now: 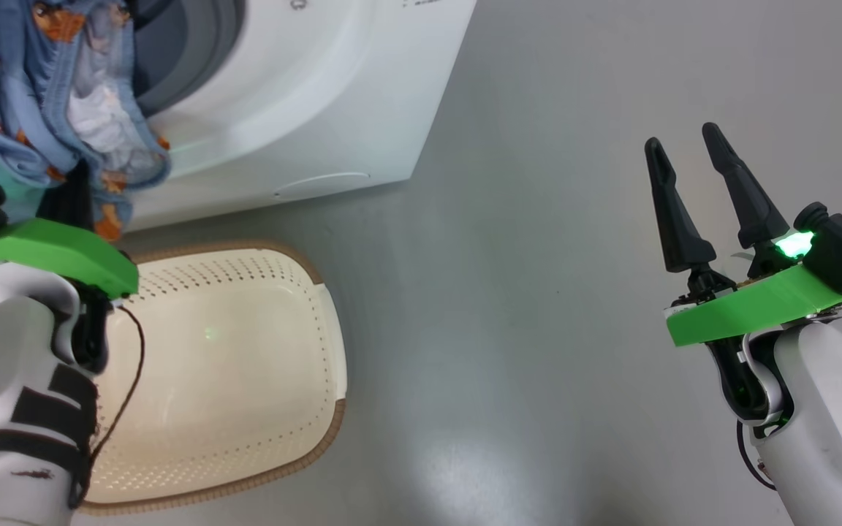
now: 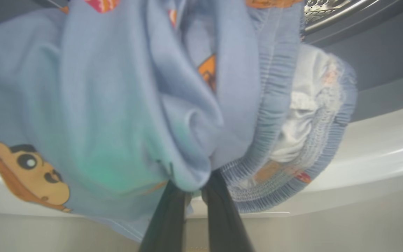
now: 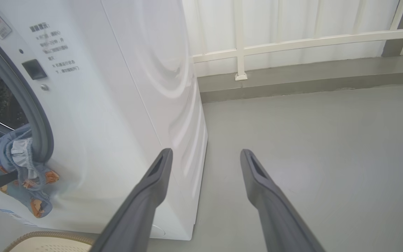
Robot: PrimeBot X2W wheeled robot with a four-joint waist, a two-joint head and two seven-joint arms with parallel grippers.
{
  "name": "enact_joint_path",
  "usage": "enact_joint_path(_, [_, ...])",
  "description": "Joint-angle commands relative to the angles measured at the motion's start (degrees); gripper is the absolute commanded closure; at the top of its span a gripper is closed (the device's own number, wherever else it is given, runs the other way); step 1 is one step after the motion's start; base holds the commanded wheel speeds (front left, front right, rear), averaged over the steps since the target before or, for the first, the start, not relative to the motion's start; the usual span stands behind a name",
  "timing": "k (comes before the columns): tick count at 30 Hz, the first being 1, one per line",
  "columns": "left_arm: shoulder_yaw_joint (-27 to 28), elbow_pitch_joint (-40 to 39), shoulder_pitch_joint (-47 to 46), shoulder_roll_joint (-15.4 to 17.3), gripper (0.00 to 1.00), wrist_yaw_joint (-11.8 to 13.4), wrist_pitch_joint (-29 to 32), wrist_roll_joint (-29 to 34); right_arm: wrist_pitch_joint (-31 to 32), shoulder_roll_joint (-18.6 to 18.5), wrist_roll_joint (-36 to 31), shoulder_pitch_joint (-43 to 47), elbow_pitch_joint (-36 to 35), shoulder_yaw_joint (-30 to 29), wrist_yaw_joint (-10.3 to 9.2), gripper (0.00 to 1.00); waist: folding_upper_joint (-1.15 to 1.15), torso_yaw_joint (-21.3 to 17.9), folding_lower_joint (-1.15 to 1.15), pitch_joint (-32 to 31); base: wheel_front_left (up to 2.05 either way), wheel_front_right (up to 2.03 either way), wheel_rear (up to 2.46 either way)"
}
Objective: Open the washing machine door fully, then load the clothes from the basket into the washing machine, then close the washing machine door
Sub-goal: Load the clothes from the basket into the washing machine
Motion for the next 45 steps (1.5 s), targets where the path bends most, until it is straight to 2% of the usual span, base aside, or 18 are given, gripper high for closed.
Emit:
enact_joint_path(1, [0.49, -3.36, 1.9, 2.43, 1.0, -0.11, -0.78, 0.93, -0.45, -0.14, -0.32, 1.54, -0.87, 1.02, 0.25, 0.0, 0.0, 0.54, 0.0, -1.31, 0.0, 0.0, 0.0])
enact_joint_path(15, [2.26, -18.99, 5.72, 4.2, 1.0, -0.13, -0.78, 4.86, -0.45, 0.69, 0.29, 2.8, -0.28, 1.55, 0.25, 0.0, 0.0, 0.89, 0.0, -3.82, 0.0, 0.0, 0.0])
enact_joint_path(20, [1.93, -18.18, 0.68, 6.09, 1.0, -0.13, 0.27, 5.16, -0.45, 0.37, 0.48, 2.56, -0.73, 1.86, 0.25, 0.0, 0.0, -0.2, 0.0, -2.18, 0.0, 0.0, 0.0])
enact_joint_path(30, [1.21, -10.67, -13.92, 10.91, 1.0, -0.13, 4.47, 4.85, -0.45, 0.4, 0.13, 1.67, -2.09, 1.07, 0.25, 0.0, 0.0, -4.06, 0.0, 4.68, 0.0, 0.0, 0.0])
enact_joint_path(39, [-1.78, -9.45, -26.49, 16.25, 1.0, -0.13, 4.23, 4.44, -0.45, 1.56, -0.4, 0.33, -3.76, 0.23, 0.25, 0.0, 0.0, -6.13, 0.0, 11.49, 0.0, 0.0, 0.0])
enact_joint_path(45, [-2.94, -9.9, -31.49, 18.39, 1.0, -0.13, 2.71, 2.28, -0.45, 2.97, -0.73, -0.48, -3.64, 0.52, 0.25, 0.0, 0.0, -6.65, 0.0, 13.0, 0.0, 0.0, 0.0])
